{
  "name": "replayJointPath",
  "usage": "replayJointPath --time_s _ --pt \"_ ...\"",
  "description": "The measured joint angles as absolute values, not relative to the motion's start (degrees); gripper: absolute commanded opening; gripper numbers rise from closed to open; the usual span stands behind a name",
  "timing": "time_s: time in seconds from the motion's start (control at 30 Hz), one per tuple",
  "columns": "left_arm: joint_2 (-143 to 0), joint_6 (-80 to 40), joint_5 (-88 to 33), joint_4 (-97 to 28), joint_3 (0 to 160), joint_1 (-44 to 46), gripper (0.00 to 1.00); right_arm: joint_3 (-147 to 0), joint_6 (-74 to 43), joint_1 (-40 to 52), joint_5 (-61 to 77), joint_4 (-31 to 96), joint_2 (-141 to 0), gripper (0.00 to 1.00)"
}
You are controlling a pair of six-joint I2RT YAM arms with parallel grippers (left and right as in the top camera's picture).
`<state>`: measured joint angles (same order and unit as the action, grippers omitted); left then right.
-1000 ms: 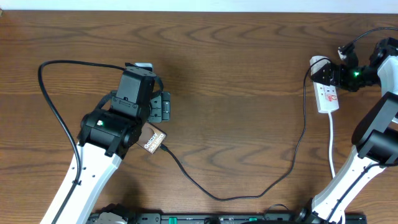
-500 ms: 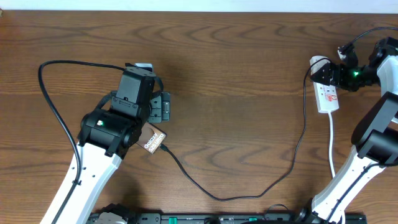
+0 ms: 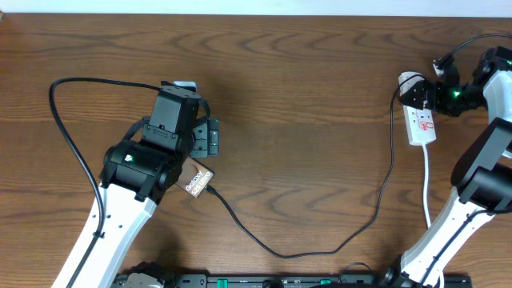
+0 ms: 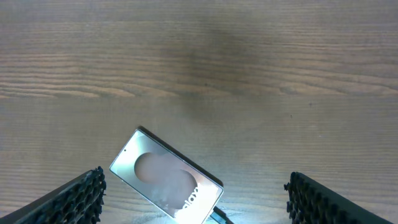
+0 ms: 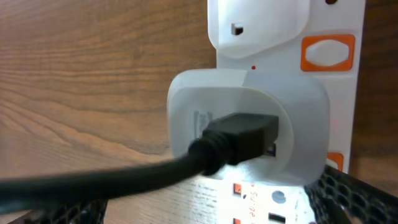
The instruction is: Plug charger to phone and switch on socket
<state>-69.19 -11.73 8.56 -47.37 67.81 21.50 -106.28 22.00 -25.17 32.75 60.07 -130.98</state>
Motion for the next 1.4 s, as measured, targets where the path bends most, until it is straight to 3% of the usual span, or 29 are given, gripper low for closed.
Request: replayJointPath --time_s 0.67,1.13,1.4 --pt "-69.19 -11.75 8.56 -47.44 67.81 21.5 0.91 -106.54 21.78 -24.67 31.7 60.12 -130.98 0.99" --pt "-69.25 -11.75 8.56 -47.48 67.81 21.5 0.92 -110.74 21.54 -28.64 31.22 75.59 -130.63 0.99" --pt "-69.25 -11.73 8.56 -47.48 67.81 21.5 0.91 -110.91 19.44 -29.34 28.95 78.72 -123.04 0.99"
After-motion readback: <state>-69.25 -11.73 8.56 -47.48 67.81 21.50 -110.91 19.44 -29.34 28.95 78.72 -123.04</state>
